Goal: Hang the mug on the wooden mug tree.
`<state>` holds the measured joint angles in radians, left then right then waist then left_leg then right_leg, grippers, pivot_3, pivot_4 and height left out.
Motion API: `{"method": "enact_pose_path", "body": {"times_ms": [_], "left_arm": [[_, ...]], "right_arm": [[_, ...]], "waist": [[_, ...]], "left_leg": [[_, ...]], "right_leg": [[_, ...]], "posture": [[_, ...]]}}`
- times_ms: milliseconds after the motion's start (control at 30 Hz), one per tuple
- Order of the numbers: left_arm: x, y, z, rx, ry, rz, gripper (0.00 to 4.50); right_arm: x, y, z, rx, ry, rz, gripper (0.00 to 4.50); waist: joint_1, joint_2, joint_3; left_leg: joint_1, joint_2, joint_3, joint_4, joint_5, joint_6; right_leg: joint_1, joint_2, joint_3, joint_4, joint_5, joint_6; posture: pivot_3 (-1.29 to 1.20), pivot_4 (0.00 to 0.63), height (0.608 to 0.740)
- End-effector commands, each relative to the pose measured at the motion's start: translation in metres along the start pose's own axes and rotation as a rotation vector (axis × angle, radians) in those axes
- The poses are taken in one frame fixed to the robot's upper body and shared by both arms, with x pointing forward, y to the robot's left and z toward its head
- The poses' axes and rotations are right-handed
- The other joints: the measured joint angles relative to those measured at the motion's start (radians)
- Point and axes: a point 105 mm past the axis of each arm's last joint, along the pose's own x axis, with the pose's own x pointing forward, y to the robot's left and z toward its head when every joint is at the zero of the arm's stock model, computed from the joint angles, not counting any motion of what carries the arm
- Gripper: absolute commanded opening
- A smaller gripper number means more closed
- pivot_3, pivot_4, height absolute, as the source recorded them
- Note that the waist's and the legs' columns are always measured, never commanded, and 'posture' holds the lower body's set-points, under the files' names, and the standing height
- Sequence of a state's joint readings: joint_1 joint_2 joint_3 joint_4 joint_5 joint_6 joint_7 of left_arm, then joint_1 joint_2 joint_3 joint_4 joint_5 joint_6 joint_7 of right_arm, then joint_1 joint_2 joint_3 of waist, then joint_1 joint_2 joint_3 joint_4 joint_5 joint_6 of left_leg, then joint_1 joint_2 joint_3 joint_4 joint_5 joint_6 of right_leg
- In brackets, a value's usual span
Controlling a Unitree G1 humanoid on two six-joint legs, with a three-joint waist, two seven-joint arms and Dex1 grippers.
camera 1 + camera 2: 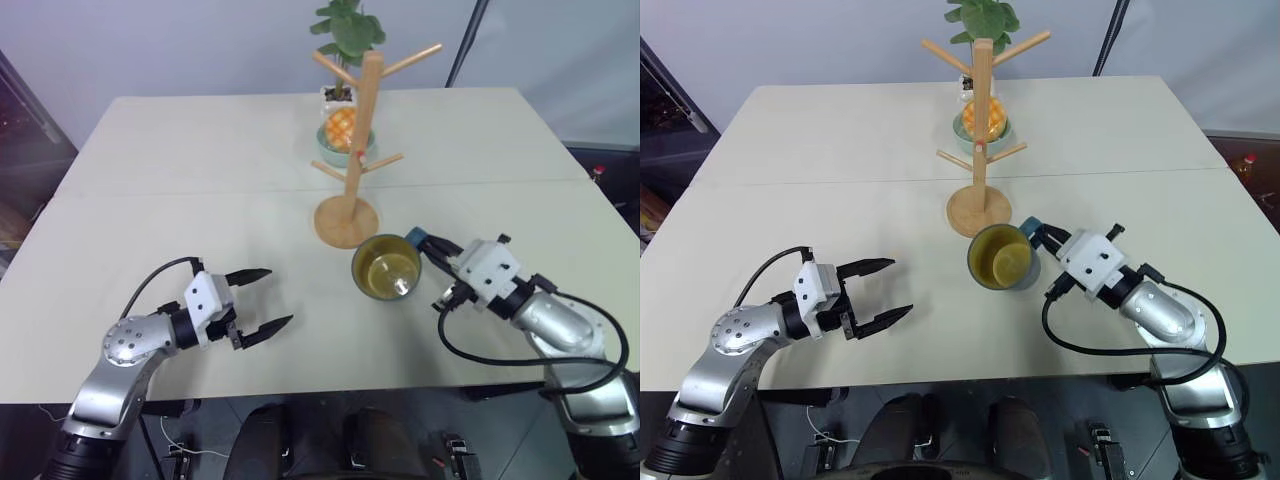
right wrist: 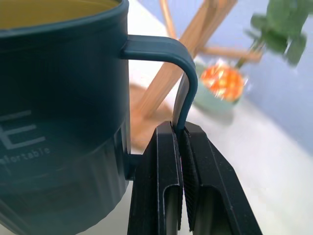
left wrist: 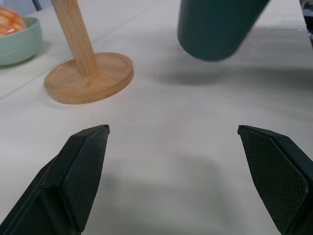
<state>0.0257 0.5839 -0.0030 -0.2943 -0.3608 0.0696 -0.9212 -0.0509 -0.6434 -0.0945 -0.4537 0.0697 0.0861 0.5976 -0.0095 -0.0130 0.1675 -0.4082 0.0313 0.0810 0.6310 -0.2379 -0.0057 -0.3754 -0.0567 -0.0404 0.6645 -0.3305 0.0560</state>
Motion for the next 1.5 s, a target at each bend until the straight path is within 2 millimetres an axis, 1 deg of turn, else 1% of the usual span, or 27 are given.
{"method": "enact_pose_path", "body": {"times_ms": [33,133,267,433,567,700,833,967,1133,1333,1500], "left_arm": [[-0.001,0.007,0.015,0.038,-0.056,0.031,4.50],[0.000,0.010,0.023,0.024,-0.092,0.042,4.50],[0.000,0.015,0.036,0.035,-0.124,0.039,4.50],[0.003,0.023,0.055,0.070,-0.156,0.036,4.50],[0.003,0.026,0.064,0.089,-0.165,0.030,4.50],[0.001,0.032,0.071,0.092,-0.176,0.039,4.50],[-0.001,0.035,0.075,0.098,-0.179,0.051,4.50],[-0.002,0.037,0.078,0.104,-0.187,0.058,4.50],[-0.002,0.038,0.083,0.110,-0.196,0.062,4.50],[0.000,0.041,0.088,0.113,-0.213,0.065,4.50],[0.000,0.041,0.089,0.117,-0.216,0.065,4.50]], "right_arm": [[0.004,-0.006,0.021,-0.059,-0.042,0.009,0.06],[0.008,-0.013,0.029,-0.054,-0.042,0.011,0.06],[0.016,-0.024,0.040,-0.099,-0.023,0.018,0.06],[0.038,-0.043,0.053,-0.162,0.012,-0.013,0.06],[0.058,-0.044,0.071,-0.192,0.000,0.000,0.06],[0.074,-0.045,0.086,-0.195,-0.020,-0.003,0.06],[0.084,-0.045,0.093,-0.202,-0.021,-0.007,0.06],[0.093,-0.046,0.093,-0.221,0.002,-0.012,0.06],[0.095,-0.049,0.093,-0.236,0.016,-0.027,0.06],[0.098,-0.054,0.082,-0.230,0.080,-0.051,0.06],[0.099,-0.055,0.078,-0.233,0.109,-0.056,0.06]], "waist": [[-0.001,0.000,0.000],[-0.002,0.000,0.000],[-0.004,0.000,0.000],[-0.005,-0.001,0.000],[-0.006,-0.001,0.001],[-0.006,-0.001,0.001],[-0.005,-0.001,0.001],[-0.006,-0.001,0.001],[-0.007,-0.001,0.001],[-0.007,-0.001,0.001],[-0.007,-0.001,0.001]], "left_leg": [[0.000,0.000,0.000,0.000,0.000,0.000],[0.000,0.000,0.000,0.001,0.000,0.000],[0.000,0.000,0.000,0.001,0.000,0.000],[0.000,0.000,0.000,0.001,0.000,0.000],[0.000,0.000,0.000,0.001,0.000,0.000],[0.000,0.000,0.000,0.001,0.000,0.000],[0.000,0.000,0.000,0.001,0.000,0.000],[0.000,0.000,0.000,0.001,0.000,0.000],[0.000,0.000,0.000,0.001,0.000,0.000],[0.000,0.000,0.000,0.001,0.000,0.000],[0.000,0.000,0.000,0.001,0.000,0.000]], "right_leg": [[0.000,0.000,0.000,0.000,0.000,0.000],[0.000,0.000,0.000,0.000,0.000,0.000],[0.000,0.000,0.000,0.001,0.000,0.000],[0.000,0.000,0.000,0.001,0.000,0.000],[0.000,0.000,0.000,0.001,0.000,0.000],[0.000,0.000,0.000,0.001,0.000,0.000],[0.000,0.000,0.000,0.001,0.000,0.000],[0.000,0.000,0.000,0.001,0.000,0.000],[-0.001,0.000,0.000,0.001,0.000,0.000],[0.000,0.000,0.000,0.001,0.000,0.000],[-0.001,0.000,0.000,0.001,0.000,0.000]], "posture": [[0.00,0.150,0.740],[0.00,0.150,0.740],[0.00,0.150,0.740],[0.00,0.150,0.740],[0.00,0.150,0.740],[0.00,0.150,0.740],[0.00,0.150,0.740],[0.00,0.150,0.740],[0.00,0.150,0.740],[0.00,0.150,0.740],[0.00,0.150,0.740]]}}
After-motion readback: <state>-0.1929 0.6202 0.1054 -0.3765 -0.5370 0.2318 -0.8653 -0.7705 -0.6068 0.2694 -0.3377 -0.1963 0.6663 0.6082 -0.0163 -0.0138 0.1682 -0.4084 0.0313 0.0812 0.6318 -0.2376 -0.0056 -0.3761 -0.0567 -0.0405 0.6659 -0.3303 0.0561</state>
